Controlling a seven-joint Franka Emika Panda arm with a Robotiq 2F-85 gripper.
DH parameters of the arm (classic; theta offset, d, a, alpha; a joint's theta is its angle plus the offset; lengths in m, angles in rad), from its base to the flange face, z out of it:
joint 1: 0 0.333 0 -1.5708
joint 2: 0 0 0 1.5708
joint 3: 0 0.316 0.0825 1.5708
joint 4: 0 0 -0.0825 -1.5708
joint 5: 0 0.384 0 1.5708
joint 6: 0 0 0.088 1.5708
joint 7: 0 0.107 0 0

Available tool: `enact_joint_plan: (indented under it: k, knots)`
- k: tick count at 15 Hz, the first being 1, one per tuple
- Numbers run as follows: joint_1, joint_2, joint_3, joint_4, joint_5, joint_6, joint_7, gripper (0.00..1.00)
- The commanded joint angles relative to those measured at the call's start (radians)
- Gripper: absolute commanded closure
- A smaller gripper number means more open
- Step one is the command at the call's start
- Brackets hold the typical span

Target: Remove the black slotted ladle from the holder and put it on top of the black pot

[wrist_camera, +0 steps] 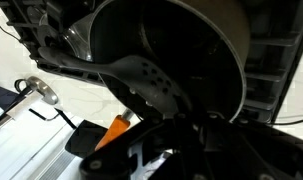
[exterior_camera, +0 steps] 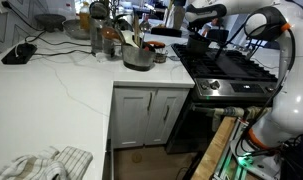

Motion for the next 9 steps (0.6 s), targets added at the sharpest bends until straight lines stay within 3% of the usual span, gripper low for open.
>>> enact_joint_plan:
  k: [1,9]
  knots:
    - [0.005,0.055,-0.025,0.085,0.049,-0.049,-0.047,0.65]
    - [-0.006,0.071,0.005,0.137,0.043,-0.109,-0.043,0.08]
